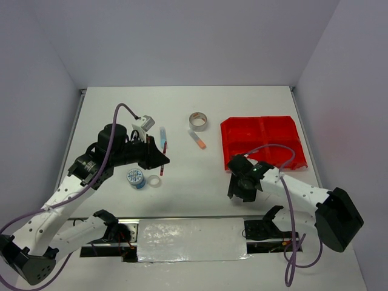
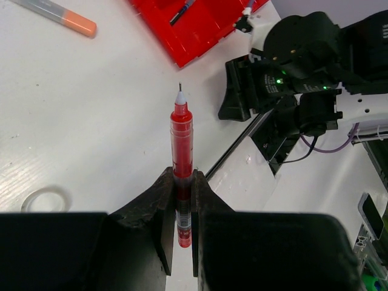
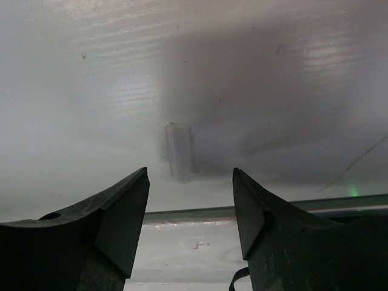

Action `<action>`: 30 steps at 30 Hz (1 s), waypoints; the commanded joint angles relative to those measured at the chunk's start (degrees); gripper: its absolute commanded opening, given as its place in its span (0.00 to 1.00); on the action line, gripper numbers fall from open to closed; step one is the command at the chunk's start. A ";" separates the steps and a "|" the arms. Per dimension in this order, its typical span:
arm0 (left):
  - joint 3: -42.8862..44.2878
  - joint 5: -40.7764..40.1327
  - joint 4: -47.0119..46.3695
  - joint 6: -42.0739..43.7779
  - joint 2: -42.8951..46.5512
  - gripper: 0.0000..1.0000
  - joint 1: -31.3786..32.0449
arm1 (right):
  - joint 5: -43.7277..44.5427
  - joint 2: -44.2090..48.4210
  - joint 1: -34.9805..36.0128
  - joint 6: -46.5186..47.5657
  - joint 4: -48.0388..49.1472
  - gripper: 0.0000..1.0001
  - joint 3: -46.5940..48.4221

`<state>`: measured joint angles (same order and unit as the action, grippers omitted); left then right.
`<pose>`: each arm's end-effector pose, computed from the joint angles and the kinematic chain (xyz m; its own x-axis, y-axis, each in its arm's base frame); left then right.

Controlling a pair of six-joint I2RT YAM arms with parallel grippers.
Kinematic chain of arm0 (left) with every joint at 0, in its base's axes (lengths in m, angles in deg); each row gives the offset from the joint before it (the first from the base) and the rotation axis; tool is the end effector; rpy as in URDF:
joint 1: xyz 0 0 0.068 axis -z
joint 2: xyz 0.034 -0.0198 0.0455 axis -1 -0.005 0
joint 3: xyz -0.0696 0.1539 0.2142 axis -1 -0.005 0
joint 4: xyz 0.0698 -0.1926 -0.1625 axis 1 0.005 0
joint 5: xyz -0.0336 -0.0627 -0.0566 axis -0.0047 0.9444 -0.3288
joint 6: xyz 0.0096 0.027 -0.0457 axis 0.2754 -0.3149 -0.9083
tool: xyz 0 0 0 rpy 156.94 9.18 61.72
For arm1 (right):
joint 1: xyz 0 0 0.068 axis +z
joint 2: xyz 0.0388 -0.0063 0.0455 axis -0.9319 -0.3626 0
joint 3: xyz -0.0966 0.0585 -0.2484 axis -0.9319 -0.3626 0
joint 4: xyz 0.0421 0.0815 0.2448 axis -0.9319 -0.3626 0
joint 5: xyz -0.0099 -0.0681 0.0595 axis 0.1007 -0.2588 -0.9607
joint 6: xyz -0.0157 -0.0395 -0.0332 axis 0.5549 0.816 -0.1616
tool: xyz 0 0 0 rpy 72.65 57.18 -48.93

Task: Sort the stationery into containers
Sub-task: Move the pen cap to the center of the board.

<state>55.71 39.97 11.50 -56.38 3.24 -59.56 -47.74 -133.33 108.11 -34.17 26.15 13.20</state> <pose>0.1573 -0.1082 0.3579 -0.6605 -0.0954 -0.7447 0.5418 0.6262 -0.5607 0.1309 0.1020 0.1718 -0.9447 0.2449 -0.2179 0.2285 0.9686 0.0980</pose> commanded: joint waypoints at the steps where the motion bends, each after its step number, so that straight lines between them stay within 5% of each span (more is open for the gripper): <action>1: 0.42 2.91 -3.22 1.76 -0.76 0.00 -0.09 | 0.29 -3.71 0.79 1.84 5.96 0.63 0.56; 9: 3.32 2.47 -1.11 4.83 -2.70 0.00 -0.09 | -0.85 -13.74 6.15 0.26 7.55 0.42 3.29; 11: 3.67 1.85 -0.94 5.18 -2.79 0.00 -0.09 | -1.56 -16.64 8.25 -1.58 8.34 0.22 4.24; 13: 4.28 0.63 -0.33 5.27 -2.61 0.00 -0.09 | -3.56 -19.54 10.27 -1.68 11.59 0.15 5.74; 16: 5.16 -1.57 0.03 5.10 -1.82 0.00 -0.09 | -6.29 -25.86 12.83 4.61 18.62 0.08 12.49; 21: 8.15 -19.47 3.45 0.72 -0.24 0.00 -0.27 | -6.39 -44.45 11.26 16.69 15.93 0.03 37.96; 25: 9.21 -29.86 6.26 -5.00 2.48 0.00 -0.62 | -5.69 -55.50 7.91 4.69 4.24 0.00 64.29; 27: 8.51 -32.94 6.27 -7.19 4.50 0.00 -0.71 | 1.74 -64.53 7.21 -8.61 -6.82 0.00 75.03; 30: 8.76 -34.62 6.79 -8.79 6.43 0.00 -0.88 | 5.65 -67.98 7.56 -26.90 -16.87 0.00 78.09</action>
<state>62.73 11.40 17.97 -61.45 7.68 -60.13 -48.53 -199.60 115.72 -39.92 26.24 88.67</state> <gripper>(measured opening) 0.224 0.180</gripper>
